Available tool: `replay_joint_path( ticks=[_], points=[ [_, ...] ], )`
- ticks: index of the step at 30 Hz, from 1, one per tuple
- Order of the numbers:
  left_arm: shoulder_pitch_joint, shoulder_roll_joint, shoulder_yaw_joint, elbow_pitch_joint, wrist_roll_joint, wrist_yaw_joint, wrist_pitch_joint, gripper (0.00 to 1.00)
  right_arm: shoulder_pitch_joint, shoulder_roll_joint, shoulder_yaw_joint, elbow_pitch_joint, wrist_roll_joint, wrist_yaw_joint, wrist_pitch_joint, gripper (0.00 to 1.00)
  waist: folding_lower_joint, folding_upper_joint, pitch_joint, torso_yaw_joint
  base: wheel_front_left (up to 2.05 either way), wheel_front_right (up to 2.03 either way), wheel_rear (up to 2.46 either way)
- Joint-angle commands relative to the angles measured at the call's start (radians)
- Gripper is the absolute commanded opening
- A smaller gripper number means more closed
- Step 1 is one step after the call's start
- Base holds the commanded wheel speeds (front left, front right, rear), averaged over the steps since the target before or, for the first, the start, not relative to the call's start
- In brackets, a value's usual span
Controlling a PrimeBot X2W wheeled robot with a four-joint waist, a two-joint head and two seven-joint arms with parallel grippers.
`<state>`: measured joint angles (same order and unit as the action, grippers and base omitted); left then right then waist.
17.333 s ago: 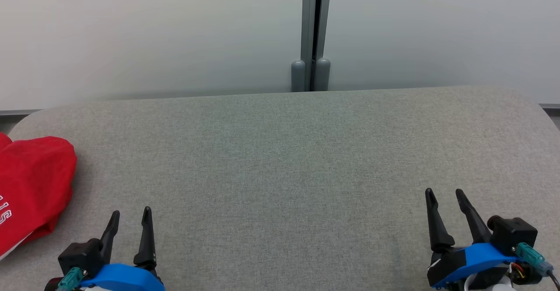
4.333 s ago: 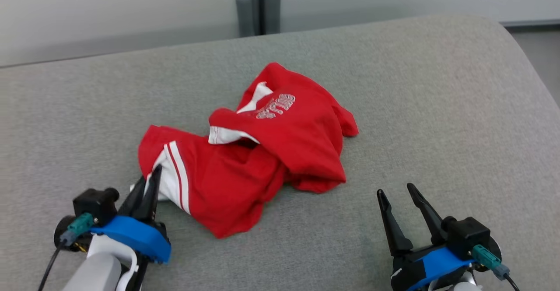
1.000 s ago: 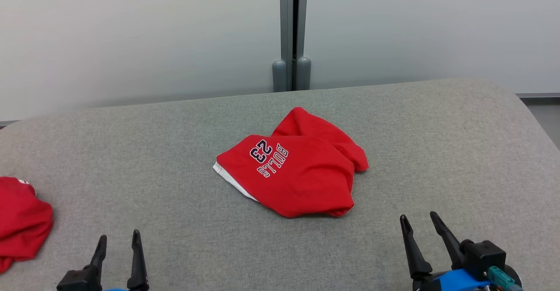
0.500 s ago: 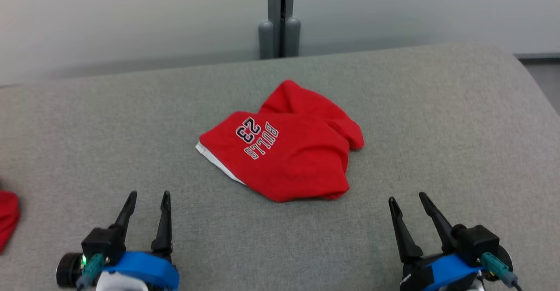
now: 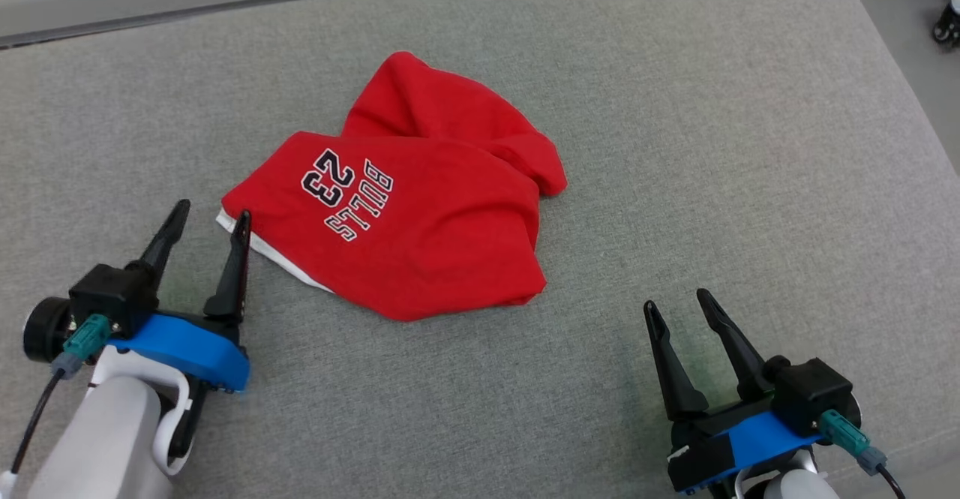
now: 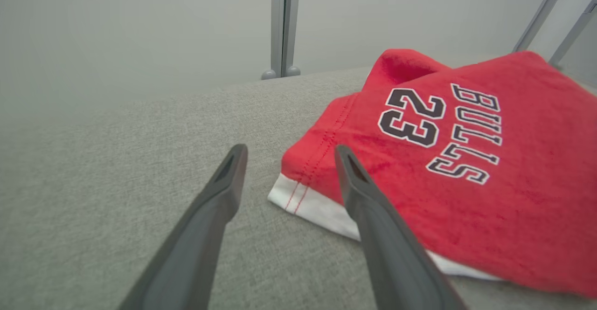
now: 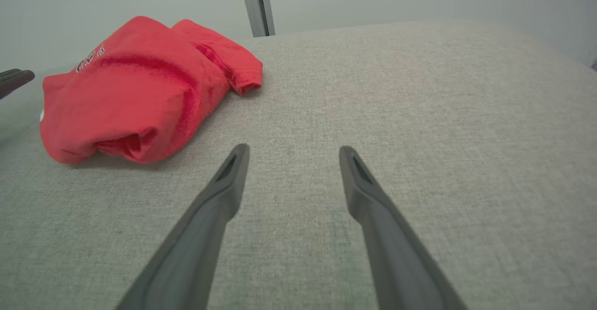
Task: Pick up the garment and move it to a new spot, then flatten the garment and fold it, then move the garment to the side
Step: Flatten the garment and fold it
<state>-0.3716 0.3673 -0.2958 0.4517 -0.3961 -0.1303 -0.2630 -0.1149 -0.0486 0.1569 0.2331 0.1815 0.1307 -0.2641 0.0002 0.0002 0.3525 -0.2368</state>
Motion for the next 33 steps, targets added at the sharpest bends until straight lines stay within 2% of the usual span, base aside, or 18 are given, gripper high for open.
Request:
replay_joint_path(
  ticks=[1, 7, 13, 14, 15, 16, 17, 23, 29, 33],
  points=[
    [-0.023, 0.028, -0.016, 0.008, -0.012, -0.001, -0.002, 1.00, -0.007, -0.004, 0.004, -0.009, 0.011, 0.000, 0.000, 1.00, -0.0002, -0.0002, 0.013, -0.008, 0.00, 0.00, 0.00],
    [-0.058, 0.081, -0.086, 0.058, -0.058, -0.001, -0.002, 1.00, -0.015, -0.004, 0.013, -0.027, 0.017, 0.000, 0.000, 1.00, -0.0002, -0.0002, 0.047, -0.037, 0.00, 0.00, 0.00],
    [-0.073, 0.096, -0.134, 0.106, -0.088, 0.000, 0.000, 1.00, -0.021, -0.004, 0.018, -0.043, 0.016, 0.000, 0.000, 1.00, -0.0002, -0.0002, 0.070, -0.049, 0.00, 0.00, 0.00],
    [-0.072, 0.096, -0.146, 0.117, -0.091, 0.000, 0.000, 0.80, -0.021, -0.004, 0.018, -0.044, 0.016, 0.000, 0.000, 1.00, -0.0002, -0.0002, 0.071, -0.050, 0.00, 0.00, 0.00],
    [-0.070, 0.095, -0.164, 0.129, -0.100, 0.000, 0.000, 0.46, -0.021, -0.004, 0.018, -0.043, 0.016, 0.000, 0.000, 1.00, -0.0002, -0.0002, 0.071, -0.051, 0.00, 0.00, 0.00],
    [-0.074, 0.095, -0.176, 0.135, -0.105, 0.000, 0.001, 0.09, -0.021, -0.004, 0.017, -0.043, 0.015, 0.000, 0.000, 1.00, -0.0002, -0.0002, 0.071, -0.050, 0.00, 0.00, 0.00],
    [-0.072, 0.093, -0.191, 0.141, -0.110, 0.000, 0.001, 0.00, -0.020, -0.004, 0.015, -0.041, 0.014, 0.000, 0.000, 1.00, -0.0002, -0.0002, 0.068, -0.048, 0.00, 0.00, 0.00],
    [-0.070, 0.080, -0.168, 0.074, -0.130, 0.000, 0.000, 0.00, -0.011, -0.004, 0.005, -0.021, 0.018, 0.000, 0.000, 1.00, -0.0002, -0.0002, 0.026, -0.025, 0.00, 0.00, 0.00],
    [-0.049, 0.035, -0.141, -0.138, -0.089, 0.000, -0.001, 0.00, -0.003, -0.004, 0.001, 0.017, 0.031, 0.000, 0.000, 1.00, -0.0002, -0.0002, -0.057, 0.012, 0.00, 0.00, 0.00],
    [-0.048, -0.006, -0.172, -0.281, -0.063, 0.000, -0.001, 0.00, 0.010, -0.004, 0.002, 0.052, 0.033, 0.000, 0.000, 1.00, -0.0002, -0.0002, -0.125, 0.030, 0.00, 0.00, 0.00]
  ],
)
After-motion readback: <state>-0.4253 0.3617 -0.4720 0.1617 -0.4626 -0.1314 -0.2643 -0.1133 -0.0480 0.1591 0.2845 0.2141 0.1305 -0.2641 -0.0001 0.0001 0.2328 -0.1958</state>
